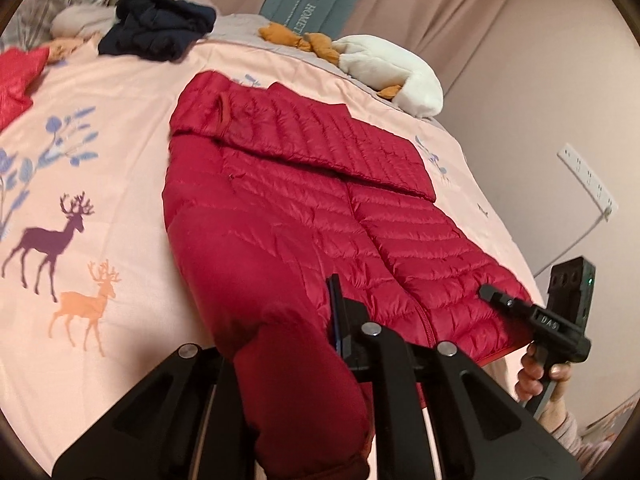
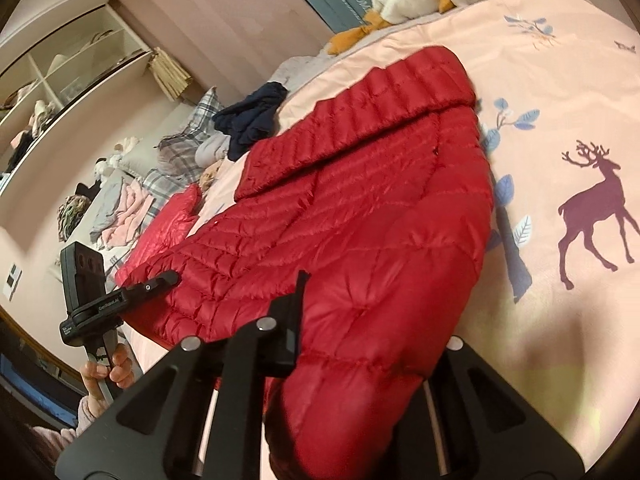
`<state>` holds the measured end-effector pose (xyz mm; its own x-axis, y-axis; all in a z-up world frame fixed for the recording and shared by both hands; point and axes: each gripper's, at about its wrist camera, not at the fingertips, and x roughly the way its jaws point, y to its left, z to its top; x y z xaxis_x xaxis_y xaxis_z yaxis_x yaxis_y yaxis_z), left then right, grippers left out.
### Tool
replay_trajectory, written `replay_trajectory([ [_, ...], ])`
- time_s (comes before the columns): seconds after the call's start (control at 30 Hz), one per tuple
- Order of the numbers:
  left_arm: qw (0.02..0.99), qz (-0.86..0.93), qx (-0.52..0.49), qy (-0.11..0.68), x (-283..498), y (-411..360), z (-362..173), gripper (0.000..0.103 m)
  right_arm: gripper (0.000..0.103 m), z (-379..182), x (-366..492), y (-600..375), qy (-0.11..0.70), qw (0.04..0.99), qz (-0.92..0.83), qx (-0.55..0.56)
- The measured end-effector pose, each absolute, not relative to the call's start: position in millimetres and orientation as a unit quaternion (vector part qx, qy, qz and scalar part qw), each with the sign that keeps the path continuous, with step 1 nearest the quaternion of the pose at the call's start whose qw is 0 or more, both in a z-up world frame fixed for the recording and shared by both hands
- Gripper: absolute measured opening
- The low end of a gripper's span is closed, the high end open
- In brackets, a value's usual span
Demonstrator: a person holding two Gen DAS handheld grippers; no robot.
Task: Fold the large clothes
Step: 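Lift the held hem with both grippers and fold it toward the collar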
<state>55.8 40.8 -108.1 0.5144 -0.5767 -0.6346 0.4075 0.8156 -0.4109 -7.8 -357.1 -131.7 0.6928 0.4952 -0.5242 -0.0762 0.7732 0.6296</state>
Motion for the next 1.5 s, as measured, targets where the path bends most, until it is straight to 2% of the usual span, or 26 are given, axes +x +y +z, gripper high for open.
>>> replay_trajectory([
  [0.47, 0.871, -0.271, -0.072, 0.404, 31.4, 38.1, -90.0, 0.012, 0.013, -99.1, -25.2, -347.4, 0.344, 0.884, 0.190, 0.254],
  [1.5, 0.883, -0.273, -0.070, 0.375, -25.7, 56.1, -53.0, 0.012, 0.013, -49.3, -52.4, -360.9, 0.293, 0.895, 0.259, 0.212],
])
